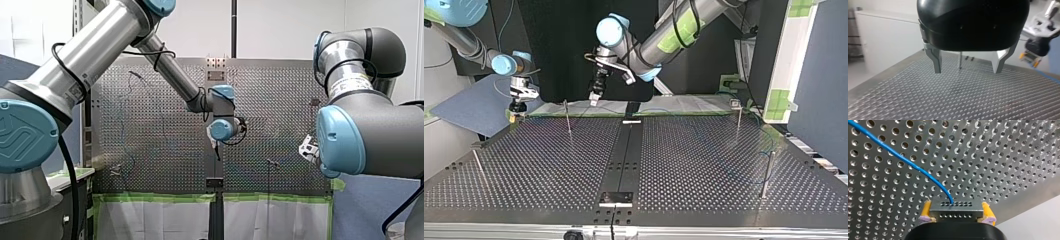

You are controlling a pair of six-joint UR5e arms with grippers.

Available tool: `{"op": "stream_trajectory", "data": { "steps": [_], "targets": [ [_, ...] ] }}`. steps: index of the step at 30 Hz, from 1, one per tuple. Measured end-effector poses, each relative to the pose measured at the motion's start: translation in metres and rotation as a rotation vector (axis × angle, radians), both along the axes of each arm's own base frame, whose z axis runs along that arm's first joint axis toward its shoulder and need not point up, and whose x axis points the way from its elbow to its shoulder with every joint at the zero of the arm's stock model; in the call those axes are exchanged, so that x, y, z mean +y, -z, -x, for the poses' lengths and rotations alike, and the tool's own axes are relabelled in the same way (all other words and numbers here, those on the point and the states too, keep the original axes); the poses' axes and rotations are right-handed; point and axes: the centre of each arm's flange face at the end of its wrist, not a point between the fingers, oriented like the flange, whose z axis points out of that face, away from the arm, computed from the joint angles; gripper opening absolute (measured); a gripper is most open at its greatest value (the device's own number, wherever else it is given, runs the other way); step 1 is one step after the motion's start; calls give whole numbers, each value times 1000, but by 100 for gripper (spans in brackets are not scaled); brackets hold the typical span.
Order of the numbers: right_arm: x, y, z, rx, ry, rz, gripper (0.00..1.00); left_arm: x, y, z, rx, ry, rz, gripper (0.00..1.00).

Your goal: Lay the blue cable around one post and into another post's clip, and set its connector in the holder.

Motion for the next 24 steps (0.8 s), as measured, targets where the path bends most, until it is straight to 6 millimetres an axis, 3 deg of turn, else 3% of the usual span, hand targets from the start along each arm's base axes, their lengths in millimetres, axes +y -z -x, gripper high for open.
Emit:
{"op": "stream_trajectory", "data": {
  "steps": [12,24],
  "targets": [
    [1,0,-6,0,-10,1,0,48,-34,-24,-59,-1,108,100],
    [3,1,-12,0,-18,1,0,67,-64,-6,-135,32,166,100]
  ]
}}
